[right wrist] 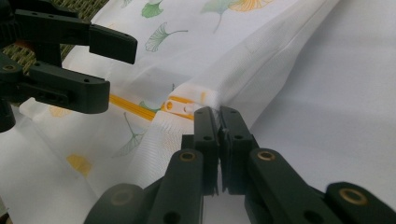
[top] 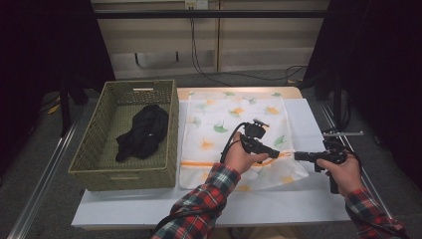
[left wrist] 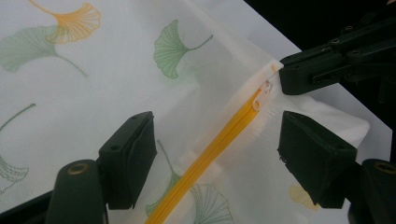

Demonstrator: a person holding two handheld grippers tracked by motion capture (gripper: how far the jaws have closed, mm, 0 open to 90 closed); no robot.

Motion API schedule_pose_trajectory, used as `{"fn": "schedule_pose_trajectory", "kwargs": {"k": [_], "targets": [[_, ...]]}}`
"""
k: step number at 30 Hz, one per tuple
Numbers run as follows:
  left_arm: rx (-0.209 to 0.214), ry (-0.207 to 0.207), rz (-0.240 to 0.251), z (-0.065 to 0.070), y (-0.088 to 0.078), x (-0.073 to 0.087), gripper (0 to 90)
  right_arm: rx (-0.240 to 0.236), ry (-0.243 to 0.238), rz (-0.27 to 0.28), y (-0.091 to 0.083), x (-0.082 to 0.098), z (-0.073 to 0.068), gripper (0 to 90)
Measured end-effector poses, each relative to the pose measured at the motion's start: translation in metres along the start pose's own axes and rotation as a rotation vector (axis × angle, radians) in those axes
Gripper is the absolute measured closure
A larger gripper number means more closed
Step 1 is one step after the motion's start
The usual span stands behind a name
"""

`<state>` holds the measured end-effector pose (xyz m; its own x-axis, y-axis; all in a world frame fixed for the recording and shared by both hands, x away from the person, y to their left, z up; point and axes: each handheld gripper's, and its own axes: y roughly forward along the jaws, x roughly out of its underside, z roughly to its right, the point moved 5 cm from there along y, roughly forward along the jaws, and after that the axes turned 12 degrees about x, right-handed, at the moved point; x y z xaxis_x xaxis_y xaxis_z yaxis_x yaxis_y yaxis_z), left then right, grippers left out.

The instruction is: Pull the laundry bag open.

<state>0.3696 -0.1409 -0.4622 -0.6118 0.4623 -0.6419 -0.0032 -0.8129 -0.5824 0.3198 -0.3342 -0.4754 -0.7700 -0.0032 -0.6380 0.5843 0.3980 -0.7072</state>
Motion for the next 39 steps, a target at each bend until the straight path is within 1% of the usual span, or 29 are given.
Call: {"fn": "schedule_pose_trajectory", "kwargs": {"k": [1, 2, 3, 4, 5, 6, 8, 9, 10, 11, 13, 14, 15, 16, 17, 18, 19, 21, 23, 24, 26, 27, 29, 31, 32, 34, 36, 37, 39], "targets": [[0.01, 0.027, -0.033, -0.001, 0.0, 0.001, 32.7, 0.0, -0.001, 0.0, 0.0, 0.0, 0.0, 86.8], [0.01, 0.017, -0.019, 0.0, 0.002, 0.001, 33.8, 0.003, -0.002, 0.0, 0.0, 0.0, 0.0, 86.8], [0.016, 0.026, -0.022, 0.0, 0.002, 0.001, 35.1, 0.003, -0.001, 0.0, 0.0, 0.0, 0.0, 86.8], [0.023, 0.019, -0.013, 0.002, 0.004, 0.001, 38.6, -0.001, -0.001, 0.0, 0.0, 0.0, -0.001, 86.8], [0.029, 0.014, -0.01, 0.003, 0.005, 0.0, 38.6, -0.001, -0.001, 0.0, 0.0, 0.0, -0.001, 86.8], [0.031, 0.028, -0.022, 0.003, 0.005, 0.0, 39.3, -0.003, -0.003, 0.003, 0.0, -0.001, -0.001, 86.8], [0.047, 0.017, -0.017, 0.005, 0.008, 0.0, 42.4, -0.003, -0.003, 0.003, 0.001, -0.001, -0.002, 86.8], [0.042, 0.013, -0.01, 0.006, 0.01, -0.001, 43.3, -0.002, -0.005, 0.004, 0.001, -0.001, -0.002, 86.8], [0.039, 0.031, -0.017, 0.006, 0.011, -0.001, 44.9, -0.004, -0.005, 0.005, 0.001, -0.001, -0.002, 86.8], [0.049, 0.018, -0.005, 0.006, 0.014, -0.002, 47.1, -0.005, -0.003, 0.005, 0.001, -0.001, -0.002, 86.8], [0.047, 0.027, -0.014, 0.005, 0.014, -0.002, 48.1, -0.006, -0.002, 0.004, 0.001, -0.001, -0.002, 86.8], [0.048, 0.028, -0.008, 0.005, 0.015, -0.003, 50.3, -0.006, -0.001, 0.004, 0.001, -0.002, -0.003, 86.8], [0.047, 0.012, 0.004, 0.006, 0.017, -0.003, 52.5, -0.007, -0.001, 0.005, 0.001, -0.002, -0.003, 86.8], [0.053, 0.019, -0.007, 0.005, 0.018, -0.003, 55.0, -0.006, -0.001, 0.004, 0.001, -0.002, -0.003, 86.8], [0.06, 0.013, -0.007, 0.006, 0.02, -0.003, 57.9, -0.005, -0.001, 0.006, 0.002, -0.002, -0.003, 86.8], [0.06, 0.007, -0.011, 0.006, 0.021, -0.003, 57.9, -0.005, -0.001, 0.006, 0.002, -0.002, -0.003, 86.8], [0.063, 0.024, -0.025, 0.006, 0.022, -0.003, 60.3, -0.005, -0.003, 0.006, 0.002, -0.002, -0.003, 86.8], [0.06, 0.001, -0.013, 0.008, 0.025, -0.004, 64.4, -0.006, -0.002, 0.006, 0.002, -0.002, -0.003, 86.8], [0.065, 0.014, -0.022, 0.009, 0.027, -0.005, 69.7, -0.006, -0.004, 0.007, 0.002, -0.002, -0.003, 86.8], [0.065, 0.014, -0.022, 0.009, 0.027, -0.005, 70.4, -0.006, -0.004, 0.007, 0.002, -0.002, -0.003, 86.8], [0.065, 0.022, -0.041, 0.009, 0.028, -0.005, 71.8, -0.005, -0.004, 0.006, 0.002, -0.002, -0.003, 86.8], [0.065, 0.006, -0.029, 0.01, 0.03, -0.005, 73.4, -0.007, -0.002, 0.004, 0.002, -0.002, -0.003, 86.8], [0.073, 0.0, -0.026, 0.011, 0.031, -0.005, 75.1, -0.006, -0.002, 0.004, 0.002, -0.002, -0.003, 86.8], [0.071, 0.021, -0.053, 0.01, 0.03, -0.005, 77.0, -0.004, -0.005, 0.007, 0.002, -0.002, -0.003, 86.8], [0.073, 0.017, -0.046, 0.01, 0.031, -0.005, 77.0, -0.002, -0.007, 0.007, 0.002, -0.003, -0.003, 86.8], [0.07, 0.021, -0.054, 0.01, 0.031, -0.005, 77.0, -0.003, -0.006, 0.006, 0.002, -0.003, -0.004, 86.8], [0.07, 0.012, -0.058, 0.011, 0.032, -0.004, 77.3, -0.002, -0.008, 0.004, 0.002, -0.002, -0.004, 86.8], [0.071, 0.026, -0.058, 0.01, 0.033, -0.004, 77.8, 0.0, -0.009, 0.004, 0.002, -0.002, -0.004, 86.8], [0.072, 0.017, -0.061, 0.011, 0.033, -0.004, 78.4, -0.002, -0.007, 0.004, 0.002, -0.003, -0.004, 86.8]]}}
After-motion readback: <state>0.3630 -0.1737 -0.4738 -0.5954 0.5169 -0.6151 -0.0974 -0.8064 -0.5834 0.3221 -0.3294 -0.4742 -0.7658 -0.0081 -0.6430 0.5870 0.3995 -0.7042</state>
